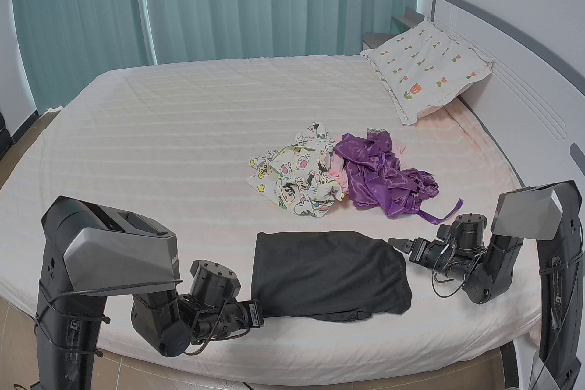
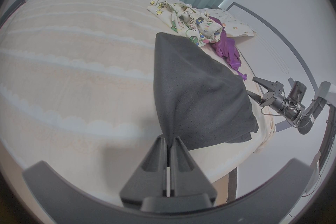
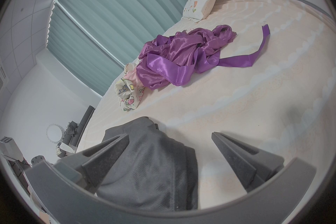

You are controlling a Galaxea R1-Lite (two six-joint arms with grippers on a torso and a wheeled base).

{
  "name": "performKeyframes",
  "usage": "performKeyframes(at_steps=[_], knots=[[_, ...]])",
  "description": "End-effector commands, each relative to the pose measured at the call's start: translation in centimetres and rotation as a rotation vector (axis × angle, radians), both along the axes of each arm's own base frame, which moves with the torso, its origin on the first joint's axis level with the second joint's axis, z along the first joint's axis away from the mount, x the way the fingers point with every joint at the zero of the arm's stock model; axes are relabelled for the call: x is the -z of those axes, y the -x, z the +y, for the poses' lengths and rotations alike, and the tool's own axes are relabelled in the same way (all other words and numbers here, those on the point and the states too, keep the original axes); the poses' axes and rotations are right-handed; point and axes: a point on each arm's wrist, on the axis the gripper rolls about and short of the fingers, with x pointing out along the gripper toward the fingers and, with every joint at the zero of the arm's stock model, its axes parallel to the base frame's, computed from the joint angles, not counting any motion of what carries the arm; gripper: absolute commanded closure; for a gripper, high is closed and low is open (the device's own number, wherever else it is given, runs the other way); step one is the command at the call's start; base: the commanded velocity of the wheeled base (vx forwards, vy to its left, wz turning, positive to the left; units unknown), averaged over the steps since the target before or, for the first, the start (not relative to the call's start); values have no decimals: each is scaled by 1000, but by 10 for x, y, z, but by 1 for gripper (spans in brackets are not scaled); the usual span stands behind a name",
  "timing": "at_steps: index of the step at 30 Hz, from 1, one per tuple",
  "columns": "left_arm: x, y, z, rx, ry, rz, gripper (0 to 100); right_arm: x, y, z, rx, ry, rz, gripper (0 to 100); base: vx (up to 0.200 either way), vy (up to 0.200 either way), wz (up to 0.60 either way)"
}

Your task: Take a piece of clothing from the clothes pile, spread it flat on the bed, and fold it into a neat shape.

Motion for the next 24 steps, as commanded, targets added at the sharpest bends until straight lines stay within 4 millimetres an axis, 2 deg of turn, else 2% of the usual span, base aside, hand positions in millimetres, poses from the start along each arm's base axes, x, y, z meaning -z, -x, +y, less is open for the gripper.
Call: performKeyframes(at_steps=[1, 16, 17, 21, 24], knots=[[-4, 9, 8, -26, -27, 10, 100, -1, 0, 0, -1, 0, -2, 0, 0, 0, 0], [1, 17, 22, -94, -89, 34, 100, -1, 0, 0, 0, -2, -3, 0, 0, 0, 0], [1, 18, 23, -94, -91, 38, 0, 0, 0, 0, 0, -2, -2, 0, 0, 0, 0], [0, 18, 24, -100, -91, 35, 0, -1, 0, -1, 2, -2, -3, 0, 0, 0, 0], [-13, 10, 27, -127, -56, -4, 0, -1, 0, -1, 2, -2, -3, 0, 0, 0, 0]])
